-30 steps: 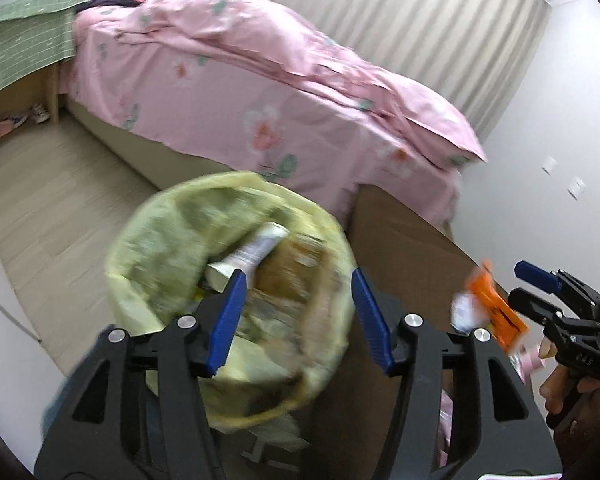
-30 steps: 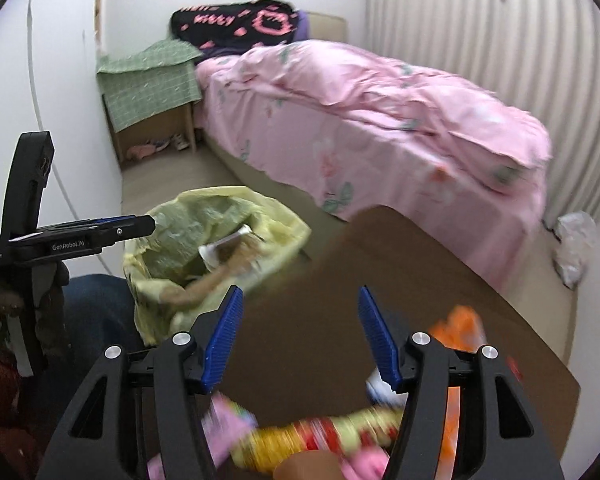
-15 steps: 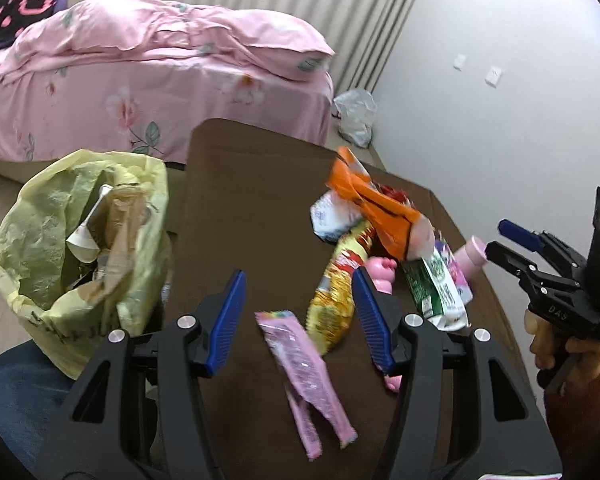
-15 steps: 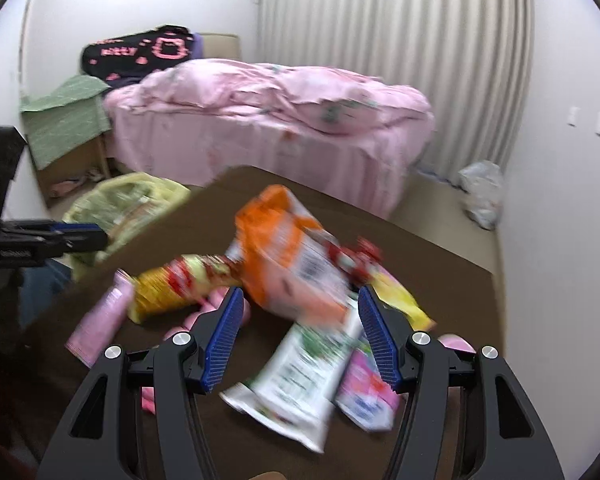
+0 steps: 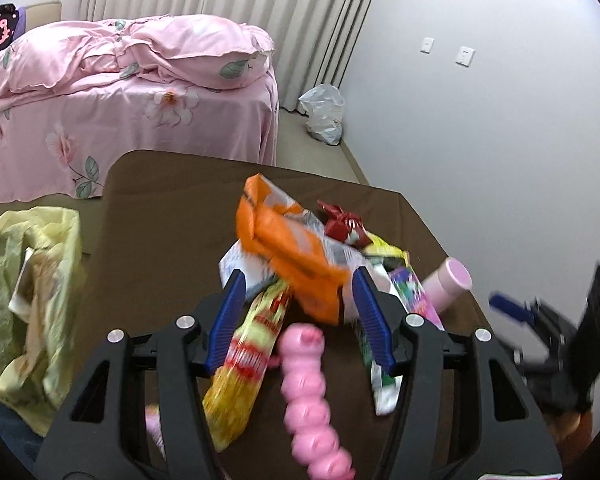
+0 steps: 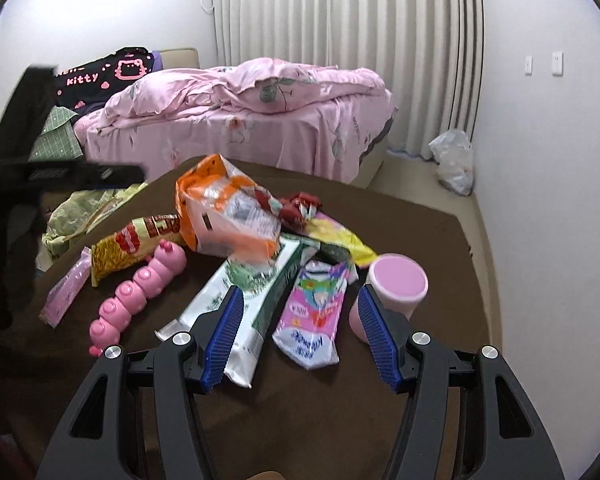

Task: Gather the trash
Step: 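Grasp the red wrapper with the right tool and lift it, then grasp the white Satine milk carton with the left tool while the right tool holds the red wrapper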

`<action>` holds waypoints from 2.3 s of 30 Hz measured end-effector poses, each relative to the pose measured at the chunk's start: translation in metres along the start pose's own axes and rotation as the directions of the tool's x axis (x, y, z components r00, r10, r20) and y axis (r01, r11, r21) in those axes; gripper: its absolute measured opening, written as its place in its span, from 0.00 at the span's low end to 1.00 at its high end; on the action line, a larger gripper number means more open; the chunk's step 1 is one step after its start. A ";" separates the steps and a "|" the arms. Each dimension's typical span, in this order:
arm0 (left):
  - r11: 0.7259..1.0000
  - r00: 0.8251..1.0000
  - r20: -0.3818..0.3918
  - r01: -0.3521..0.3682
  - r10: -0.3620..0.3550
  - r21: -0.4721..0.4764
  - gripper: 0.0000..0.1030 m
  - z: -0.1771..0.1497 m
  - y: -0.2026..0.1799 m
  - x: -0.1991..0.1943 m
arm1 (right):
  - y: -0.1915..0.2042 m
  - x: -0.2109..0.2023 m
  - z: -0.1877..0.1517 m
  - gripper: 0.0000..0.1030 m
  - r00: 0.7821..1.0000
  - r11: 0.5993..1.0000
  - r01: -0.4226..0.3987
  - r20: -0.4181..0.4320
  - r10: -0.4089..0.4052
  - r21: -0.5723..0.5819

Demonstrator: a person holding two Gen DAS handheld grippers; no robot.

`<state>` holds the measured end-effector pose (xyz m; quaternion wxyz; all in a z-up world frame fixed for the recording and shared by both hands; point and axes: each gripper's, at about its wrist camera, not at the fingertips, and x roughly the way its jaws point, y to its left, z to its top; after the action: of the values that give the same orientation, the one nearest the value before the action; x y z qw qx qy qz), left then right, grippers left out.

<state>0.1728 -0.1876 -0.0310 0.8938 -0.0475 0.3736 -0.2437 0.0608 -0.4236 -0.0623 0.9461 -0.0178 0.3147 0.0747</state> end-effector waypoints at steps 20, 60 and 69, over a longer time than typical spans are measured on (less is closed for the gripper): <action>0.990 0.991 0.009 -0.130 0.131 -0.057 0.52 0.016 0.030 0.005 | -0.006 0.148 0.106 0.50 0.998 0.990 -0.004 -0.054 0.012 0.140; 0.971 0.944 -0.255 -0.170 0.209 0.169 0.55 -0.033 -0.117 0.096 | -0.071 -0.056 -0.065 0.21 0.999 0.976 -0.002 0.035 -0.006 0.217; 0.966 0.931 -0.324 -0.091 0.168 0.240 0.52 -0.056 -0.114 0.081 | -0.072 -0.055 -0.077 0.21 0.999 0.971 -0.037 0.034 0.030 0.237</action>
<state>0.1369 -0.3206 -0.0931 0.8290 0.1201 0.4960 -0.2286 -0.0171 -0.5084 -0.0919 0.9447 0.1020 0.3071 0.0526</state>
